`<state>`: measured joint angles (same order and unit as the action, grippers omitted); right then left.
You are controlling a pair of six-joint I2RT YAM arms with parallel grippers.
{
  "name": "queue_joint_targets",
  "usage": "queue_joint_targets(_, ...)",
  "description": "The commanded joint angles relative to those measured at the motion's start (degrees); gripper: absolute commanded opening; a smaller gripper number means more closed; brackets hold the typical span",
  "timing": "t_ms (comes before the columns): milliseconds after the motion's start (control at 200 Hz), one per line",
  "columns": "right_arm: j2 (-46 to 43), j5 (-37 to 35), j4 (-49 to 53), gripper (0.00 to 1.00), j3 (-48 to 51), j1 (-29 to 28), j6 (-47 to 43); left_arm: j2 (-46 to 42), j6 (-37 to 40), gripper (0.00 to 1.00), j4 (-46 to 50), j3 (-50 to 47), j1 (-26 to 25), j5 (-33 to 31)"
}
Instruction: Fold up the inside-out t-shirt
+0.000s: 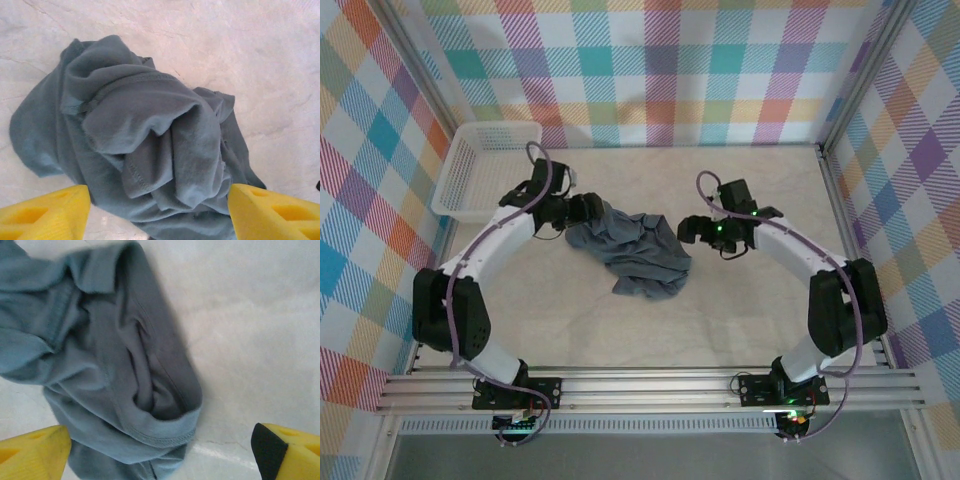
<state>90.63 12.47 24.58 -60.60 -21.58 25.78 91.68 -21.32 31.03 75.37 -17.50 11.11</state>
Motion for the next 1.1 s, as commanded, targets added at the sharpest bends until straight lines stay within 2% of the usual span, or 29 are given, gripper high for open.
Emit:
queue_joint_targets(0, -0.08, -0.01, -2.19, 0.92, 4.18, -1.41, 3.49, 3.30, 8.92, 0.74, 5.50, 9.65, -5.94, -6.98)
queue_joint_targets(110, 1.03, 2.45, -3.77, 0.91, 8.06, -3.40, 3.14, 11.29, 19.89, 0.72, 14.20, 19.95, -11.56, -17.29)
queue_joint_targets(210, 3.47, 5.78, -6.42, 0.85, 9.45, -4.19, 3.74, 18.48, 23.46, 0.71, 19.04, 27.89, -12.59, -19.84)
queue_joint_targets(400, 7.01, 5.68, -7.93, 0.53, 7.33, -5.35, 3.77, 29.79, 26.39, 0.71, 24.22, 36.98, -12.63, -22.70)
queue_joint_targets(460, 6.93, 4.51, -7.92, 0.39, 6.85, -5.37, 3.13, 32.00, 27.08, 0.52, 24.97, 37.92, -12.60, -22.15)
queue_joint_targets(550, 5.58, 1.48, -7.47, 0.09, 6.62, -5.32, 2.23, 33.69, 27.32, 0.27, 24.69, 37.71, -12.52, -17.99)
queue_joint_targets(620, 3.32, -0.80, -7.44, 0.00, 6.94, -5.29, 1.21, 33.87, 26.53, 0.00, 24.03, 37.14, -11.98, -13.93)
queue_joint_targets(630, 2.86, -1.27, -7.35, 0.00, 6.97, -5.31, 1.05, 33.82, 26.31, 0.00, 23.96, 37.02, -11.84, -13.51)
queue_joint_targets(755, -3.74, -7.55, -6.14, 0.00, 7.75, -5.33, -1.91, 28.90, 22.86, 0.00, 19.73, 33.00, -9.82, -10.00)
queue_joint_targets(930, -14.95, -15.09, -1.53, 0.00, 5.33, -5.29, -8.11, 14.62, 16.72, 0.00, 14.16, 28.26, -5.68, -1.38)
queue_joint_targets(1020, -21.68, -18.04, 1.49, 0.00, 1.85, -5.32, -12.28, 4.56, 14.84, 0.00, 11.33, 26.03, -5.44, -2.24)
queue_joint_targets(1095, -28.24, -21.60, 2.09, 0.00, -1.28, -5.28, -15.92, -5.30, 13.32, 0.00, 6.70, 22.54, -5.44, -5.75)
